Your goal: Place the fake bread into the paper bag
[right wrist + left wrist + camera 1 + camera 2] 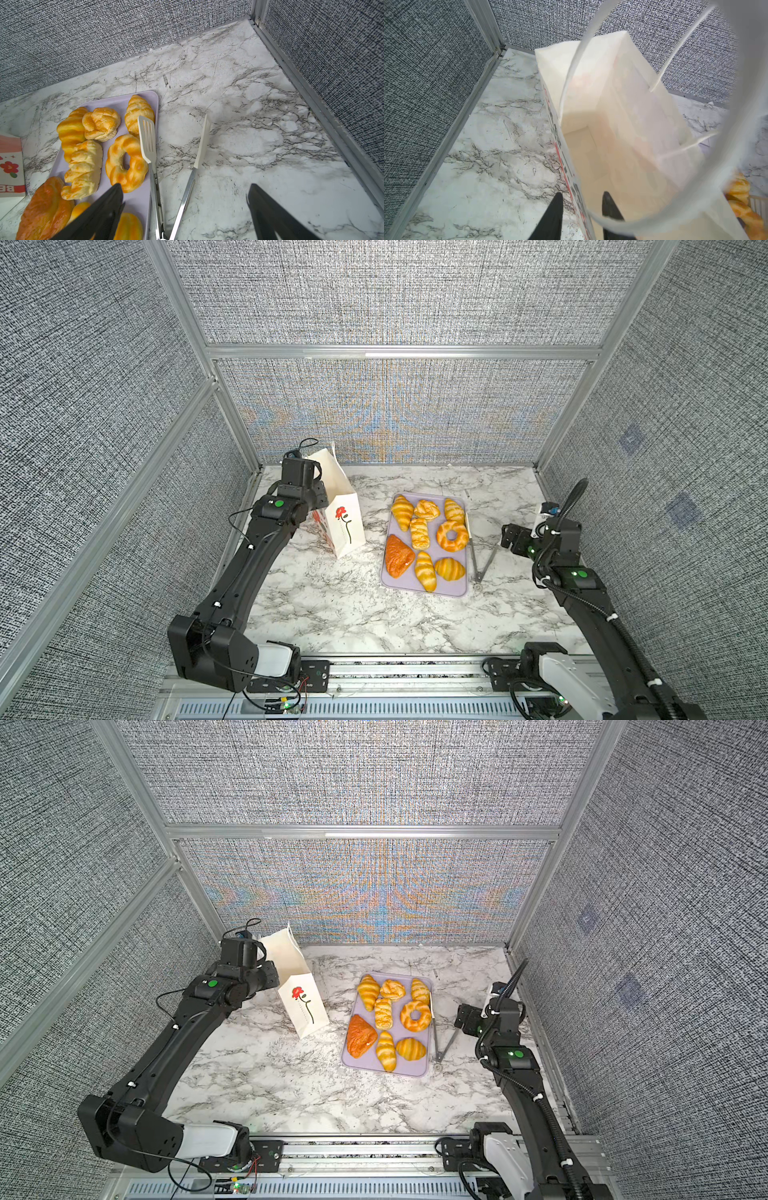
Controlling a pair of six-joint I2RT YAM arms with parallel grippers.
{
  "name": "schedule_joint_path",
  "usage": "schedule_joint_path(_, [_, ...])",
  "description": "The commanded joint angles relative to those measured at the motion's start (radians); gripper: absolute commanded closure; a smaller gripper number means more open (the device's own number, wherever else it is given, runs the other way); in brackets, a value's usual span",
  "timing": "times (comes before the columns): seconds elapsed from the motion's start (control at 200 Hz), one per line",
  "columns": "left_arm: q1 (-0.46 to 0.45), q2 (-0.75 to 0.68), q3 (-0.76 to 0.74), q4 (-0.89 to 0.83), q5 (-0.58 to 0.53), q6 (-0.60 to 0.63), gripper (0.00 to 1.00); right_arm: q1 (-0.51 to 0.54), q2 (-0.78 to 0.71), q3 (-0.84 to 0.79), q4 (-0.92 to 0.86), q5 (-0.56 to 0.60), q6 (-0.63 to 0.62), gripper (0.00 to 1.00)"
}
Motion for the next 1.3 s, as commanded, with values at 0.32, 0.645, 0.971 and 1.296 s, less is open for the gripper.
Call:
schedule_joint_path(0.32, [0.008, 0.011, 0.016, 0.051, 0.101, 0.044, 0.95, 0.002, -0.012, -0.004, -0.03, 0.029, -0.013, 0.05])
schedule_joint_path(0.645, [0.008, 0.03, 0.017, 0.086, 0.167, 0.056, 0.98, 0.002, -0.016, -0.007, -0.039, 0.041, -0.01, 0.05])
schedule_joint_path(0.971, [0.008, 0.065, 0.027, 0.126, 0.182, 0.001, 0.98, 0.002, 0.052, 0.008, -0.078, 0.017, 0.012, 0.1])
schedule_joint_path(1.296, [0.009, 0.085, 0.042, 0.154, 0.18, -0.036, 0.98, 0.005, 0.114, 0.006, -0.119, 0.024, 0.059, 0.17])
